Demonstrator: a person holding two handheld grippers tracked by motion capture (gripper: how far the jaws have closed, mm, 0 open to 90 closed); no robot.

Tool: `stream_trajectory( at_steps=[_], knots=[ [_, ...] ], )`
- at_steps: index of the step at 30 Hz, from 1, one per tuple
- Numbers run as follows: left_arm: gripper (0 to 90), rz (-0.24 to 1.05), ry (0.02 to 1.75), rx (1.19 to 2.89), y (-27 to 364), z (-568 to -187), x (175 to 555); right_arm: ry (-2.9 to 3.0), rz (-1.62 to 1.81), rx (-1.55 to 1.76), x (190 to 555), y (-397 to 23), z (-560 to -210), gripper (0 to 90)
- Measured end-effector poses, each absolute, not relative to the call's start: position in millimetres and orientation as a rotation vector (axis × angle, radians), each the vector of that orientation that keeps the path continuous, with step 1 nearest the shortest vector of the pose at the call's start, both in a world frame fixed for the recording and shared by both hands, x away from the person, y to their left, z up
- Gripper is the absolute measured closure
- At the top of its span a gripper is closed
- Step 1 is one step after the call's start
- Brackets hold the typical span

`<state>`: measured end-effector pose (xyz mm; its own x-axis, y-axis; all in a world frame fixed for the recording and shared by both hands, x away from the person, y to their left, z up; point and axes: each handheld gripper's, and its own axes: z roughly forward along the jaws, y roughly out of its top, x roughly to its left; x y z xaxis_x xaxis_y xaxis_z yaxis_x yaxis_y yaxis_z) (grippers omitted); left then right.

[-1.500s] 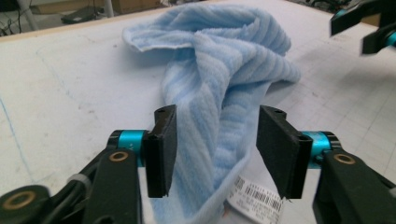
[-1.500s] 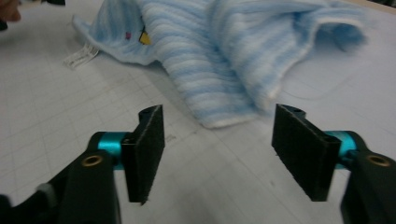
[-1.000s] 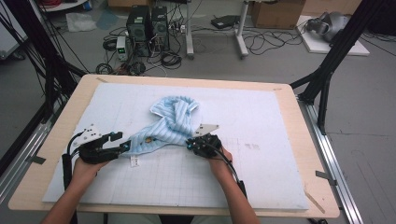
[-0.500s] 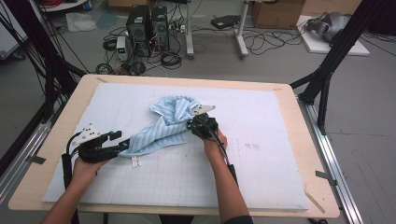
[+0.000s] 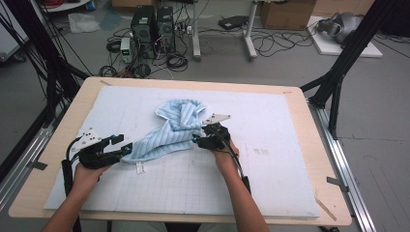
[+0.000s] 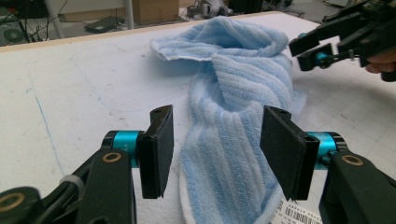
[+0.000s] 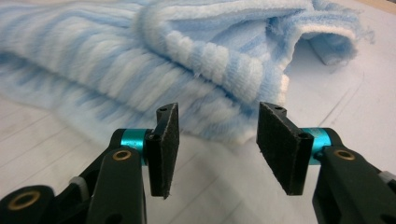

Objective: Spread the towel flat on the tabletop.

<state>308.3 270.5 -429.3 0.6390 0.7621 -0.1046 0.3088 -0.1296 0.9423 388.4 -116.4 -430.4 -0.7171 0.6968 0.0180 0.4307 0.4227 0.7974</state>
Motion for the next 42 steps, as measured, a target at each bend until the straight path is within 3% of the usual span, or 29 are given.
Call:
stream_trajectory(
  at_steps=[8, 10, 17, 19, 20, 23, 42],
  knots=[
    [39.6, 0.501, 0.893, 1.703, 273, -429, 309, 2.357, 1.295, 0.904, 364, -129, -420, 51.0],
    [34.6, 0.505, 0.901, 1.696, 273, -429, 309, 2.403, 1.331, 0.821, 357, -123, -424, 55.3],
    [33.9, 0.511, 0.905, 1.698, 272, -429, 310, 2.505, 1.283, 0.788, 366, -87, -444, 53.8],
    [34.1, 0.509, 0.906, 1.699, 272, -429, 310, 2.542, 1.207, 0.791, 370, -79, -451, 64.4],
    [34.1, 0.507, 0.906, 1.700, 273, -429, 310, 2.536, 1.193, 0.786, 370, -77, -451, 75.9],
    [34.4, 0.507, 0.910, 1.697, 274, -429, 309, 2.555, 1.179, 0.756, 369, -80, -449, 83.6],
    [35.2, 0.501, 0.920, 1.711, 270, -430, 311, 2.658, 1.219, 0.710, 286, -186, -442, 84.8]
  ],
)
